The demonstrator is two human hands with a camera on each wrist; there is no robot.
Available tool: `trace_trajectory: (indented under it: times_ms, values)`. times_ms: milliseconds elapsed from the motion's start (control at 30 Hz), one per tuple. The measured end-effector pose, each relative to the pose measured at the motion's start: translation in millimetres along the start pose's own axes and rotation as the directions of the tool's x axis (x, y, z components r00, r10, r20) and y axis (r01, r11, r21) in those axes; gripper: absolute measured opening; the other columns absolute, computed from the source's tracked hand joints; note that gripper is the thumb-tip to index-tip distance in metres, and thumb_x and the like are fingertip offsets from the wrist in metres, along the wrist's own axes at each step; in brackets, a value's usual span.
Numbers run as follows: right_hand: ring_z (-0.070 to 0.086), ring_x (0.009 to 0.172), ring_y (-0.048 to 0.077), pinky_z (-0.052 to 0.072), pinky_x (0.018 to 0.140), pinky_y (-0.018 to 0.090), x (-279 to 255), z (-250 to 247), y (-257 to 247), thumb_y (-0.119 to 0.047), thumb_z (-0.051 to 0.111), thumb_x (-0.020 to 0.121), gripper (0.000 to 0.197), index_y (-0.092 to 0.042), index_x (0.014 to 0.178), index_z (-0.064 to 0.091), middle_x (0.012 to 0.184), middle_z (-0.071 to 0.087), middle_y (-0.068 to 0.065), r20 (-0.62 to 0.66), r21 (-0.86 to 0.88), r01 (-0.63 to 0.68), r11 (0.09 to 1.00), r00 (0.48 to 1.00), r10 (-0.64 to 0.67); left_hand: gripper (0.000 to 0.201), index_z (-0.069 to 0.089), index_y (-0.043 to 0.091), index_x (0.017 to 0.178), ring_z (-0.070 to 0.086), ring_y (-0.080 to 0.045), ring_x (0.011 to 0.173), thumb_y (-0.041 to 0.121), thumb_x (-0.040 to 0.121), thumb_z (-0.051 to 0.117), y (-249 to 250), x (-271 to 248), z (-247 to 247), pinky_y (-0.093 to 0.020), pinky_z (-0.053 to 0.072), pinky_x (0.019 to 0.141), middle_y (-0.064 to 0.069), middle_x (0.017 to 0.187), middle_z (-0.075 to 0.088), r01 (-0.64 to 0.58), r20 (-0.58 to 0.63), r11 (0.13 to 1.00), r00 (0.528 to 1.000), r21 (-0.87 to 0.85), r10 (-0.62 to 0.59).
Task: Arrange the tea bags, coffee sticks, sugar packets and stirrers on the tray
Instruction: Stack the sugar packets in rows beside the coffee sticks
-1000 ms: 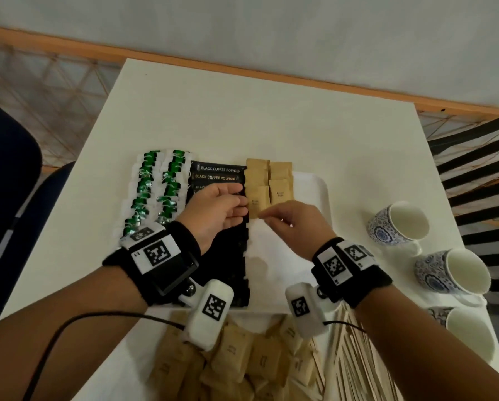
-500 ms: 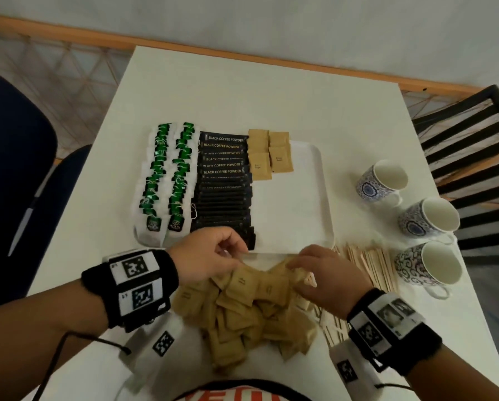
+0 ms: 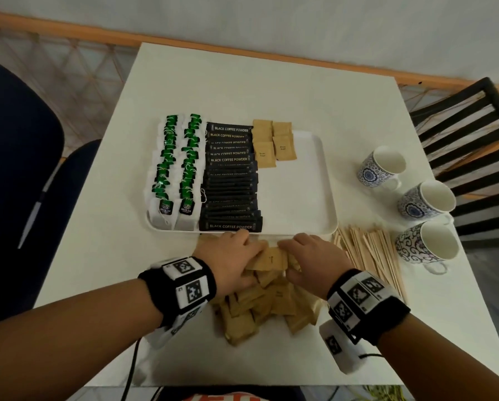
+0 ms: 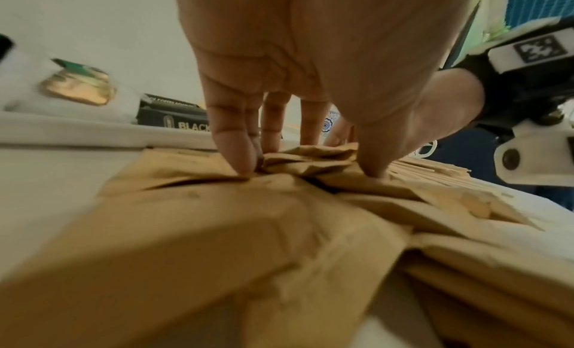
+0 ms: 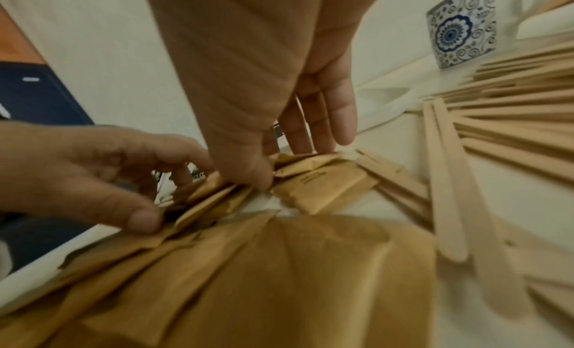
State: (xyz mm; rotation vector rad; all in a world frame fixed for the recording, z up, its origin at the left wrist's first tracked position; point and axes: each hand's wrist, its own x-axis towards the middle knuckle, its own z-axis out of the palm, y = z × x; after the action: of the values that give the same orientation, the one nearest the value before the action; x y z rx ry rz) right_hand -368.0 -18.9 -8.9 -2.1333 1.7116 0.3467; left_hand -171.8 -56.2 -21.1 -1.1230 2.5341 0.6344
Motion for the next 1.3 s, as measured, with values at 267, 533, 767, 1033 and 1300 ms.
trace_trajectory:
  times_ms: [267,533,767,1033,1300]
  values:
    - [0.045,0.126,0.017,0.045,0.090,0.030,-4.2,1.3,-4.0,-0.011,0.043,0.093,0.054,-0.027,0.143,0.030,0.136,0.050,-0.003,-0.058,-0.019,0.031,0.999,0.998,-0.032,0.029,0.046,0.019,0.124,0.055,-0.025,0.101,0.012,0.098,0.034,6.0,2.6,-8.4,-0.032,0.037,0.069,-0.006,0.117,0.048,-0.040,-0.027,0.995,0.999,0.094,0.043]
    - [0.059,0.108,0.015,0.043,0.084,0.021,-7.9,0.6,9.2,0.000,0.044,0.088,0.047,-0.024,0.124,0.060,0.119,0.065,-0.003,-0.260,0.303,0.022,0.953,0.964,0.060,0.022,0.060,0.023,0.113,0.058,-0.014,0.098,0.022,0.097,0.045,-14.0,-5.6,-17.9,-0.033,0.048,0.087,0.006,0.107,0.062,0.036,-0.109,0.915,0.990,-0.402,-0.087]
    - [0.068,0.085,0.011,0.056,0.075,0.028,3.5,-31.1,8.8,0.009,0.057,0.078,0.047,-0.035,0.089,0.070,0.104,0.070,-0.002,-0.264,0.878,0.098,0.469,0.916,0.303,0.016,0.056,0.024,0.110,0.069,-0.027,0.092,0.016,0.098,0.049,-13.4,-0.3,-38.7,-0.036,0.060,0.073,-0.008,0.110,0.065,0.128,0.040,0.309,0.960,-0.942,-0.276]
    - [0.064,0.070,0.010,0.055,0.061,0.024,28.5,-52.2,-3.1,0.017,0.055,0.082,0.037,-0.015,0.093,0.068,0.084,0.064,0.006,-0.149,0.988,0.134,0.075,0.953,0.265,0.031,0.057,0.018,0.123,0.067,-0.029,0.102,0.018,0.101,0.036,9.1,18.5,-59.4,-0.043,0.057,0.083,-0.013,0.117,0.067,0.106,0.135,-0.168,0.976,-0.980,-0.172]
    - [0.065,0.081,0.013,0.055,0.077,0.030,43.2,-48.0,10.6,0.000,0.068,0.080,0.034,-0.032,0.092,0.070,0.086,0.071,0.001,-0.268,0.944,0.188,0.272,0.917,0.296,0.020,0.059,0.020,0.111,0.069,-0.023,0.095,0.016,0.091,0.062,18.9,37.4,-62.4,-0.039,0.060,0.066,-0.007,0.112,0.065,-0.004,0.069,-0.197,0.931,-0.980,-0.359]
